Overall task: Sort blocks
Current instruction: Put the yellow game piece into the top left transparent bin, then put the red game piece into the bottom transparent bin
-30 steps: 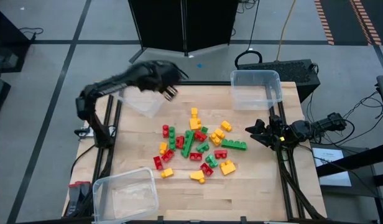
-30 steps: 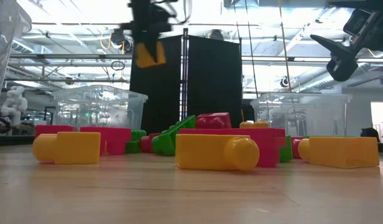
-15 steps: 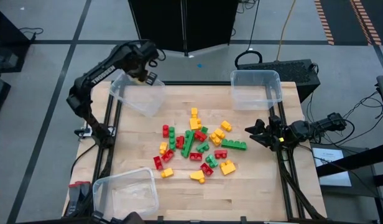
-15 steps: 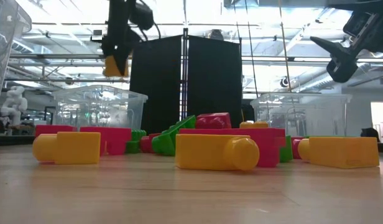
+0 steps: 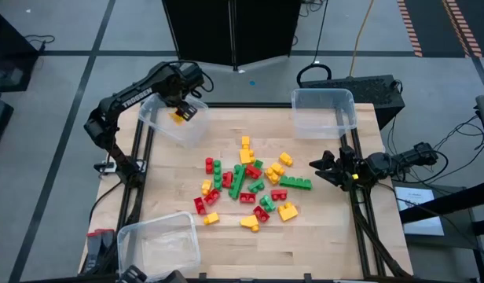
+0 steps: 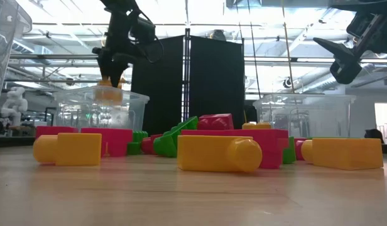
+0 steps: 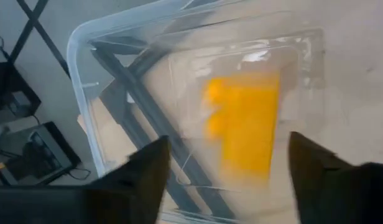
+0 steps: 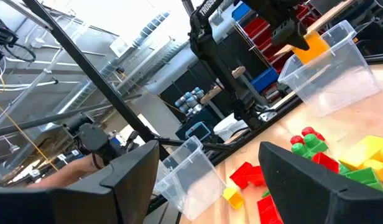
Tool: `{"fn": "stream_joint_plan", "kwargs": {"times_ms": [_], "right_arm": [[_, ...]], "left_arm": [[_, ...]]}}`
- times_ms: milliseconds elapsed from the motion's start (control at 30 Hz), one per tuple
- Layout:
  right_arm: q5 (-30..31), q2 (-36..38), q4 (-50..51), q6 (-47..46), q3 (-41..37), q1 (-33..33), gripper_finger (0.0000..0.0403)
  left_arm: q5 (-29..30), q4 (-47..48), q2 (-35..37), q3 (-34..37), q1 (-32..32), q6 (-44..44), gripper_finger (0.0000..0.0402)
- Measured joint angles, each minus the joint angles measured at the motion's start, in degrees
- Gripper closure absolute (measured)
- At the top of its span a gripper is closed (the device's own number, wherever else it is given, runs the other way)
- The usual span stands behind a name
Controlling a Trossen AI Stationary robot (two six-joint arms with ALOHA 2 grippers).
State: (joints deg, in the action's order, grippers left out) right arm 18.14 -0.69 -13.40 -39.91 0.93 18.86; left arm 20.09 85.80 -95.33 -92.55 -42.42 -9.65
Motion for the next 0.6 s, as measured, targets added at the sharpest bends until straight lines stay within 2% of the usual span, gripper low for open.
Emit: {"fn": "stream_joint_plan", "kwargs": {"times_ms": [100,200,433,600], "right_arm": [[0.01,0.0,-0.93,-4.04,-0.01,0.0,0.0131],[1.45,0.0,-3.13,-3.25,-0.02,0.0,0.0131],[8.27,-1.37,-4.9,5.75,2.53,-0.02,0.0131],[11.47,-10.57,-2.72,17.44,10.92,-0.09,0.0131]], "left_arm": [[0.14,0.0,0.0,0.0,0.08,0.06,0.0103],[-0.88,0.11,0.06,0.0,0.09,-0.38,0.0069],[-10.99,-0.13,3.03,-2.58,3.41,-0.46,0.0058],[-16.8,-2.31,7.83,-6.74,7.97,-0.46,0.0057]]}}
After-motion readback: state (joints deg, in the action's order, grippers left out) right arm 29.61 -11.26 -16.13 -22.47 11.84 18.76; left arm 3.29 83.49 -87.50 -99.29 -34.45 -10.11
